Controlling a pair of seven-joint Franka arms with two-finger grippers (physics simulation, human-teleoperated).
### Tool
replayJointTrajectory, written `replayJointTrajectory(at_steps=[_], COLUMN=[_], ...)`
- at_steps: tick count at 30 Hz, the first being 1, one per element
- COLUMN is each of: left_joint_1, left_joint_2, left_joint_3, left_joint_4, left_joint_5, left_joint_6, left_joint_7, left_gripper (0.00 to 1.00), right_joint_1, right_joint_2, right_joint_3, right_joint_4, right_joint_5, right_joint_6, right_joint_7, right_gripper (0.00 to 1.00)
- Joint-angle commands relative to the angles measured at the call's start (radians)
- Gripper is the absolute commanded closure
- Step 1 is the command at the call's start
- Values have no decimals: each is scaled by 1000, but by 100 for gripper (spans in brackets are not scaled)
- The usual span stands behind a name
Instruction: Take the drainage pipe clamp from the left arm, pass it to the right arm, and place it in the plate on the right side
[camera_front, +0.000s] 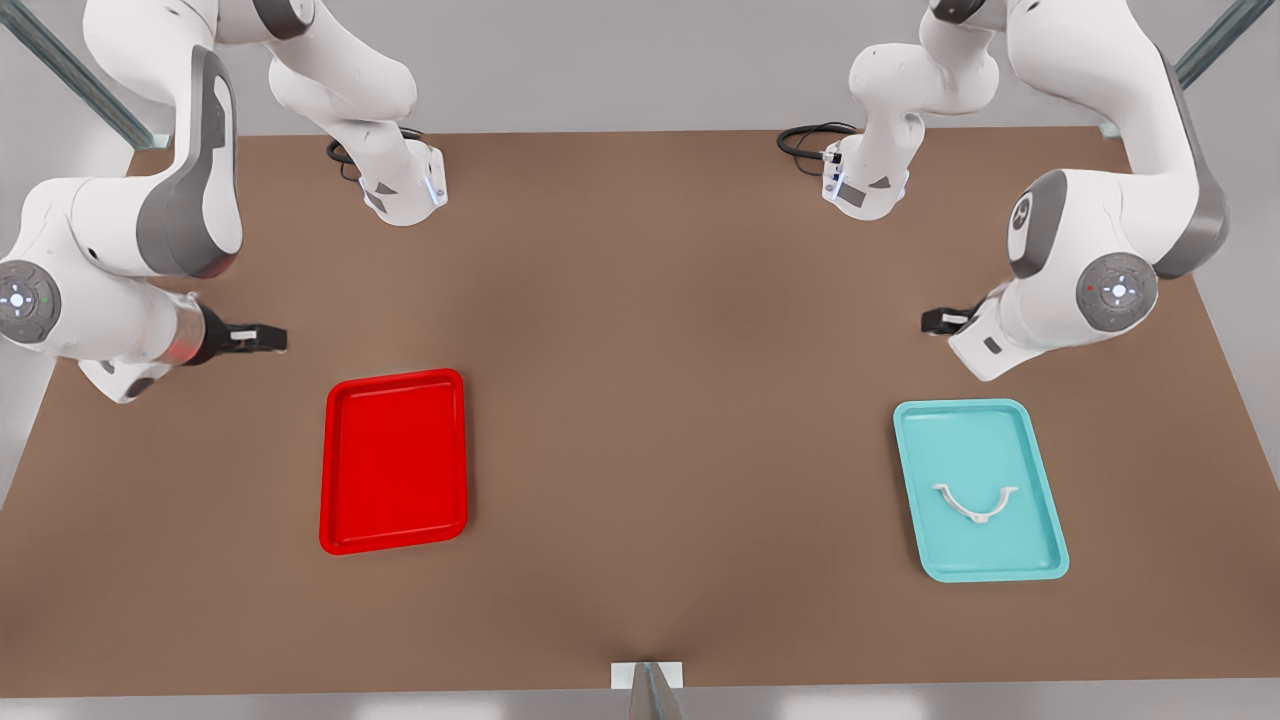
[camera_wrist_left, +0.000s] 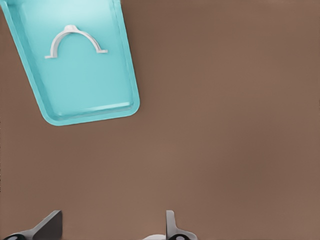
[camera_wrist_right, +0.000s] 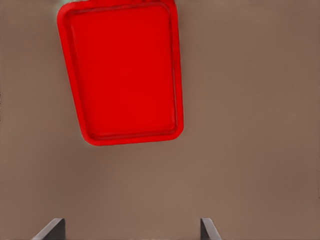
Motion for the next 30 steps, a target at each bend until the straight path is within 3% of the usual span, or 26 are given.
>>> replayJointTrajectory(at_steps=[1, 4, 5, 8, 14, 19, 26, 27, 30], left_joint_1=[0, 31, 102, 215, 320, 323, 326, 310, 318], left_joint_2=[-3, 58, 240, 448, 643, 685, 697, 675, 675], left_joint_3=[-1, 1, -2, -13, -9, 8, 19, 21, 21], left_joint_4=[0, 22, 181, 252, 278, 223, 162, 76, 62], left_joint_5=[9, 12, 12, -28, -25, -23, -34, -29, -34], left_joint_6=[138, 143, 166, 339, 578, 742, 778, 894, 957], left_joint_7=[94, 106, 258, 647, 1394, 1462, 1373, 1353, 1336], left_gripper=[0, 0, 0, 0, 0, 0, 0, 0, 0], right_joint_1=[1, -2, -2, -3, -2, -2, 0, 0, 0], right_joint_2=[-5, -2, 4, 8, 15, 15, 16, 16, 16], right_joint_3=[1, 1, 1, 1, 1, 1, 1, 1, 1], right_joint_4=[-3, -3, -3, -18, -24, -40, -44, -44, -46], right_joint_5=[-5, 2, 4, 6, 6, 7, 7, 7, 9], right_joint_6=[134, 133, 137, 147, 148, 151, 156, 157, 156], right_joint_7=[-26, -29, -29, -29, -29, -29, -29, -29, -29], right_gripper=[0, 0, 0, 0, 0, 0, 0, 0, 0])
